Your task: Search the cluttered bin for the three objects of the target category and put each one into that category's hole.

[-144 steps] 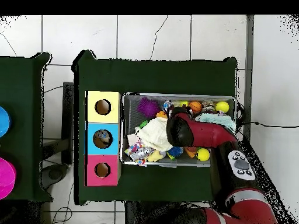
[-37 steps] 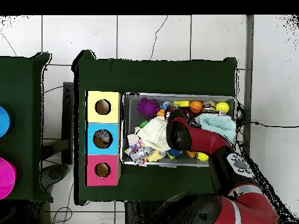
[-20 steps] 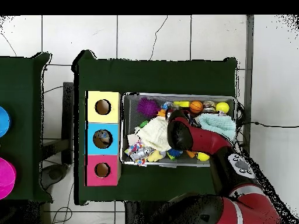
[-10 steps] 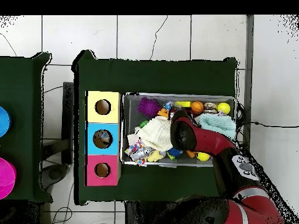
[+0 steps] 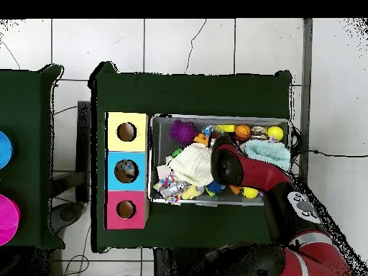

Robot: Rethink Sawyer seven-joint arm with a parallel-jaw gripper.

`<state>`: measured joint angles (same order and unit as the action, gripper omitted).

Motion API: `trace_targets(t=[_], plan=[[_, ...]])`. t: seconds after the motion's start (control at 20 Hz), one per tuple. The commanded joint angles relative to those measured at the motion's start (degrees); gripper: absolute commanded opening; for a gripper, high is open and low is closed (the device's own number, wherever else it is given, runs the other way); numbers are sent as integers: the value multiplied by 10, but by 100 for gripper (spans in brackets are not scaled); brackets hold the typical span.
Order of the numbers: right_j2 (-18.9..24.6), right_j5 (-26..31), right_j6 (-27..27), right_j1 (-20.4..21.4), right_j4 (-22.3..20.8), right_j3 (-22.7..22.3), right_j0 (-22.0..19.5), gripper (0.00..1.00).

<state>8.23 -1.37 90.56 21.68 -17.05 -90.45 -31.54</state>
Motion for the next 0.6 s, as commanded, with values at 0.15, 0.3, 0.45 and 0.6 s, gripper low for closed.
trace_targets(t=[0.15,0.3,0.45,0.6], plan=[[44,49,20,-51,-33,22,-21,100],[41,33,35,-59,-28,14,-20,100],[39,30,40,-61,-27,12,-19,100],[39,30,40,-59,-28,9,-20,0]])
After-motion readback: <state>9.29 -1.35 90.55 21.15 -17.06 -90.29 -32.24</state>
